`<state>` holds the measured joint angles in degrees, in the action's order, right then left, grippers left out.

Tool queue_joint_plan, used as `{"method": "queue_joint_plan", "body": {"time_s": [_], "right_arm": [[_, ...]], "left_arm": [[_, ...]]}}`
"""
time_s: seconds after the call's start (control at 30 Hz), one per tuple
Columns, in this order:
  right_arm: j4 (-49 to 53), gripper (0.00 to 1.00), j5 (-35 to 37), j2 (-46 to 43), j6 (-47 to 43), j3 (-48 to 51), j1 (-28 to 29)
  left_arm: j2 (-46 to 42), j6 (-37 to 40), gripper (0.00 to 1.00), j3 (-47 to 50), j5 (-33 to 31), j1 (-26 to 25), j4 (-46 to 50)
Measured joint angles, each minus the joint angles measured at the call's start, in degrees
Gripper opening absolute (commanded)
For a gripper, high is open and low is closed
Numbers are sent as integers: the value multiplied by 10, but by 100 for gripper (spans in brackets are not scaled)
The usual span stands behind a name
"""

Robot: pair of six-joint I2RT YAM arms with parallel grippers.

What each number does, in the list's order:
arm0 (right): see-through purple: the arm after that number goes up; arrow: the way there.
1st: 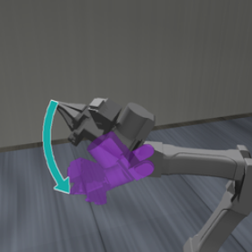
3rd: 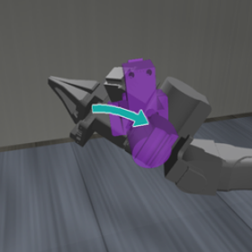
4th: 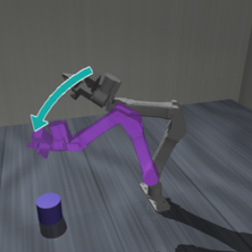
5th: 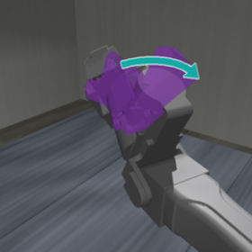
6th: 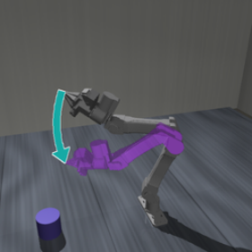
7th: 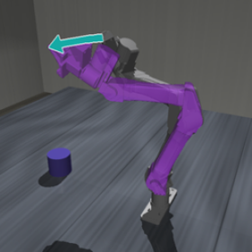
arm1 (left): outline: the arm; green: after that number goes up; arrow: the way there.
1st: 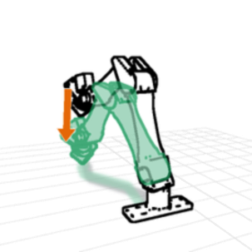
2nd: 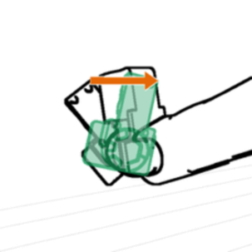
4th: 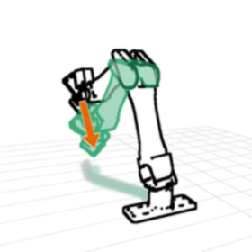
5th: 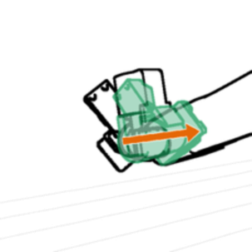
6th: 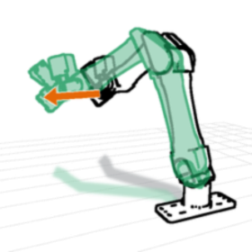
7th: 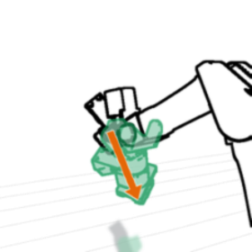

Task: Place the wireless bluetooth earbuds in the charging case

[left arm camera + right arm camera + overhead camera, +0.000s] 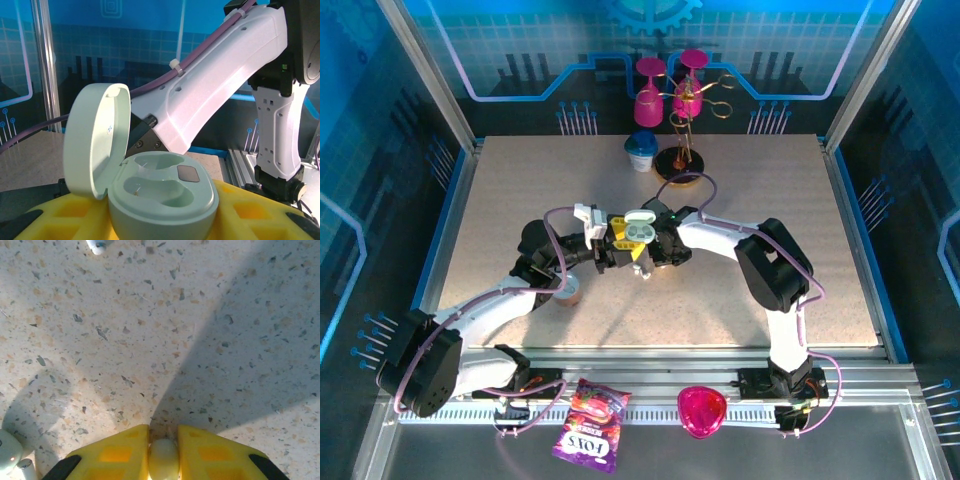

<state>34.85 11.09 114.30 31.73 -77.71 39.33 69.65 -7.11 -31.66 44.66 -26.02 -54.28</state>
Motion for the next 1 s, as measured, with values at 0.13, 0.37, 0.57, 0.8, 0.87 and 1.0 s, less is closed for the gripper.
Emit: {"method": "queue_joint_plan", "body": {"time_s": [0.13,0.37,0.57,0.8,0.87,1.0], "right_arm": [[-10,19,0,-43,0,43,-6],[-8,19,56,-171,-2,87,-24],[7,19,121,-284,-25,99,-25],[20,19,168,-370,-59,94,3],[25,19,170,-378,-70,78,16],[31,18,170,-378,-89,36,49]], "left_arm": [[3,0,42,0,-11,0,10],[31,0,42,0,-25,0,16],[62,0,42,0,-36,0,15],[102,-3,41,-1,-47,0,14],[108,-3,41,-3,-49,-1,15],[113,0,41,-13,-55,-5,18]]}}
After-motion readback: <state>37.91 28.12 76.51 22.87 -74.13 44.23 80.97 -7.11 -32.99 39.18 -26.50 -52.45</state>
